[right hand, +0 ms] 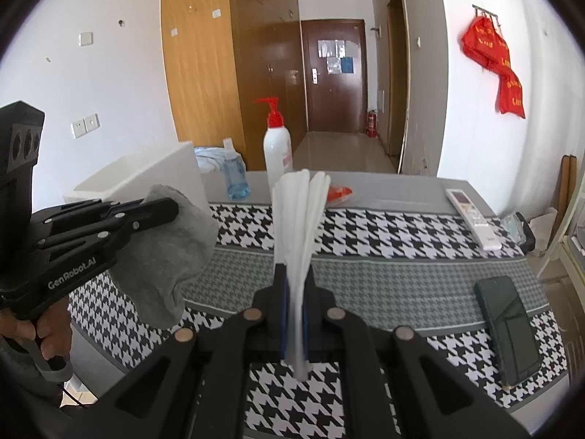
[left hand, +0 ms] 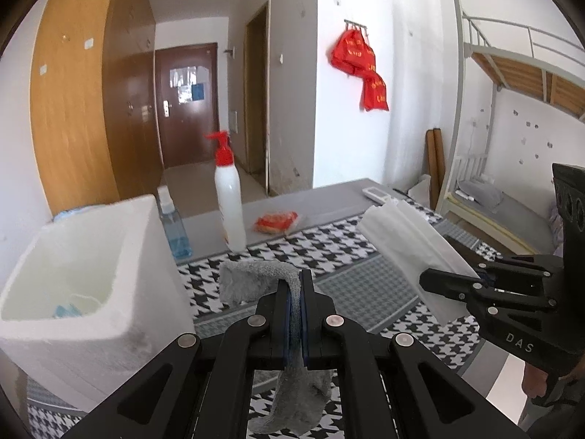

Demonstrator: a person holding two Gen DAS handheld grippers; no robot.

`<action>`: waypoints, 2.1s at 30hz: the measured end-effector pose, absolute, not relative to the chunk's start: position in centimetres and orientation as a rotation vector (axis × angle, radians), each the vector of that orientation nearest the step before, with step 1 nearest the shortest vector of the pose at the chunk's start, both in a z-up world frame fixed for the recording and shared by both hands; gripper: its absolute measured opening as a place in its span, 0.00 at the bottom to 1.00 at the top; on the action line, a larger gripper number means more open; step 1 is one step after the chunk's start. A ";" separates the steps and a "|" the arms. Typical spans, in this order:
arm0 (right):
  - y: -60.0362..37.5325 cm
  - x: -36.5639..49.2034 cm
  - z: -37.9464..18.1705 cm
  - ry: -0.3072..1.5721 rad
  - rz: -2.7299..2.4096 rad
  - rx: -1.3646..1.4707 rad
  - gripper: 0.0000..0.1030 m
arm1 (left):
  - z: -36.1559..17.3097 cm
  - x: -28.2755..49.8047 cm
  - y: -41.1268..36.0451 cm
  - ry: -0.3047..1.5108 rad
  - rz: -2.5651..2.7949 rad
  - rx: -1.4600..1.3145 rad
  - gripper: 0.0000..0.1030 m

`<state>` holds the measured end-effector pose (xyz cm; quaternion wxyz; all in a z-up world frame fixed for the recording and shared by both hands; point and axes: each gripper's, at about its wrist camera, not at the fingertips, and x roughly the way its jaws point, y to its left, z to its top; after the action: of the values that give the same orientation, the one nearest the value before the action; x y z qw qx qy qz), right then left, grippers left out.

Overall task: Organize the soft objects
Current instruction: 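Lift and carry the grey sock and white tissues up toward the white foam box, then open the left gripper to drop the grey sock into the foam box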

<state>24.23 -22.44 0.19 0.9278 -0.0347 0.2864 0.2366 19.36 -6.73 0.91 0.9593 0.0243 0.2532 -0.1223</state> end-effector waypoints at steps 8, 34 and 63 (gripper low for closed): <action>-22.0 24.1 1.8 0.539 0.496 -0.066 0.09 | 2.8 19.4 -6.4 0.459 -0.219 0.066 0.04; -19.3 23.3 5.8 0.415 0.554 -0.074 0.09 | 9.6 18.5 -2.2 0.257 -0.105 0.072 0.04; -13.4 24.1 4.9 0.439 0.652 -0.124 0.09 | 5.8 22.7 5.2 0.459 0.121 0.039 0.17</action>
<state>24.12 -13.43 4.94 0.9220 -0.0602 0.2138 0.3172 22.66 5.16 5.85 0.9718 0.0194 0.2274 0.0601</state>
